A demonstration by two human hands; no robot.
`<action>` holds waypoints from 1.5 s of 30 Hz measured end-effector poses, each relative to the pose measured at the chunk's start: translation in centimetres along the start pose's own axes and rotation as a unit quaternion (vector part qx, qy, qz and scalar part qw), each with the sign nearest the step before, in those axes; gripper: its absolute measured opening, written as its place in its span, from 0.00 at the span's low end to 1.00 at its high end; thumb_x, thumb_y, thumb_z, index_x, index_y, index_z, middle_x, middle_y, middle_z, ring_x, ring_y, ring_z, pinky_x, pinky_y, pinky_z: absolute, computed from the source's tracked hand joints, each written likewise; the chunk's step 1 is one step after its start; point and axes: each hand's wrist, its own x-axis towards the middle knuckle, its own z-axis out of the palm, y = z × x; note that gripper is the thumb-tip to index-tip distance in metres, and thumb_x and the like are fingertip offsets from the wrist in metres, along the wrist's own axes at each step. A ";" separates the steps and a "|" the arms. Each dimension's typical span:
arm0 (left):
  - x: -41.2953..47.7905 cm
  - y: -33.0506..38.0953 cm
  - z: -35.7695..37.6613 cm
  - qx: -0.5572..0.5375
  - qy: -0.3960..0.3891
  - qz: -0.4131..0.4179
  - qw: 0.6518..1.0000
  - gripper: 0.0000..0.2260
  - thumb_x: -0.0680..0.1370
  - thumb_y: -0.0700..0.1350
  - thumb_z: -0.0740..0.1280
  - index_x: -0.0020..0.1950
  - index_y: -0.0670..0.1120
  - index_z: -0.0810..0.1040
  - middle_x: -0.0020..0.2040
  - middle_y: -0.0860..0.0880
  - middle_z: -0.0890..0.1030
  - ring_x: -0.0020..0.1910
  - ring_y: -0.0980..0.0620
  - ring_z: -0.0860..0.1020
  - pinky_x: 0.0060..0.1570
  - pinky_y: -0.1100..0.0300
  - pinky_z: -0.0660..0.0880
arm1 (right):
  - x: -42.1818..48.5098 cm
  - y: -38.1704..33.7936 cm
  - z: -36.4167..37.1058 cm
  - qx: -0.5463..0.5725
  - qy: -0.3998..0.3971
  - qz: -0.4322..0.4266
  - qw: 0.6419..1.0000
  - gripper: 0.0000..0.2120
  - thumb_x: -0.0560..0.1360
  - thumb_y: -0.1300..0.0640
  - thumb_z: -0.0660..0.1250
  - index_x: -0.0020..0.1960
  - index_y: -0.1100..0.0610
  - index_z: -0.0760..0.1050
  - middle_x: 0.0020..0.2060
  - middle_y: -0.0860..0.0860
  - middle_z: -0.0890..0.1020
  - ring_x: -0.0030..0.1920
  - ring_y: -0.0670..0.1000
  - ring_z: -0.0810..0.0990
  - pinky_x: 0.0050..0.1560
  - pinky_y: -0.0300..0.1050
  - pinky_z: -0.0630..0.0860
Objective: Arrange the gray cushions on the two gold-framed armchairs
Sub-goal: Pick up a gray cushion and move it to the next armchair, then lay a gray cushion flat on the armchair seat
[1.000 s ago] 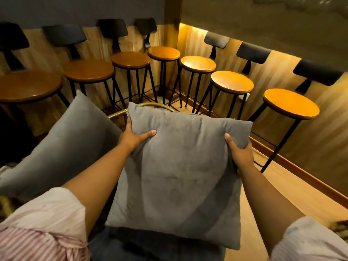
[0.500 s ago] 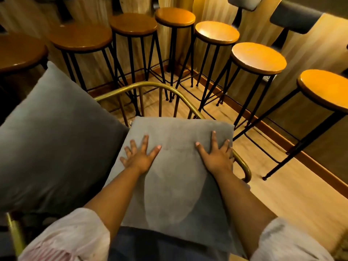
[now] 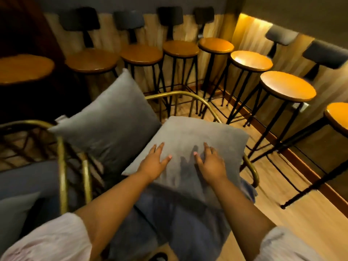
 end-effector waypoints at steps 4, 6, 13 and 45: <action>-8.2 -4.0 -3.4 0.005 0.078 -0.019 0.997 0.27 0.80 0.55 0.56 0.77 0.47 0.57 0.79 0.45 0.56 0.77 0.47 0.59 0.73 0.52 0.60 | -4.6 -6.4 0.9 0.036 0.001 -0.118 0.992 0.29 0.79 0.43 0.55 0.75 0.55 0.57 0.73 0.59 0.65 0.72 0.59 0.62 0.71 0.55 0.61; -11.5 -6.3 -5.1 -0.003 0.106 -0.039 0.994 0.26 0.80 0.54 0.57 0.76 0.45 0.61 0.77 0.43 0.60 0.76 0.47 0.60 0.73 0.53 0.60 | -6.7 -9.2 2.0 0.055 -0.005 -0.172 0.984 0.28 0.78 0.45 0.57 0.74 0.57 0.60 0.71 0.59 0.67 0.71 0.59 0.64 0.70 0.54 0.64; -24.8 -16.2 -11.7 -0.037 0.206 -0.158 0.965 0.25 0.80 0.51 0.59 0.73 0.40 0.63 0.73 0.39 0.66 0.72 0.42 0.65 0.71 0.52 0.62 | -15.6 -21.0 8.2 0.073 -0.103 -0.344 0.930 0.27 0.78 0.47 0.61 0.73 0.58 0.63 0.71 0.58 0.68 0.75 0.60 0.59 0.71 0.52 0.61; -37.1 -68.9 -28.5 -0.216 0.222 -0.379 0.872 0.24 0.80 0.52 0.58 0.76 0.48 0.60 0.74 0.42 0.67 0.71 0.40 0.66 0.67 0.51 0.64 | -25.2 -48.6 48.1 0.169 -0.273 0.028 0.947 0.36 0.76 0.43 0.62 0.77 0.54 0.52 0.76 0.59 0.57 0.74 0.63 0.57 0.71 0.55 0.60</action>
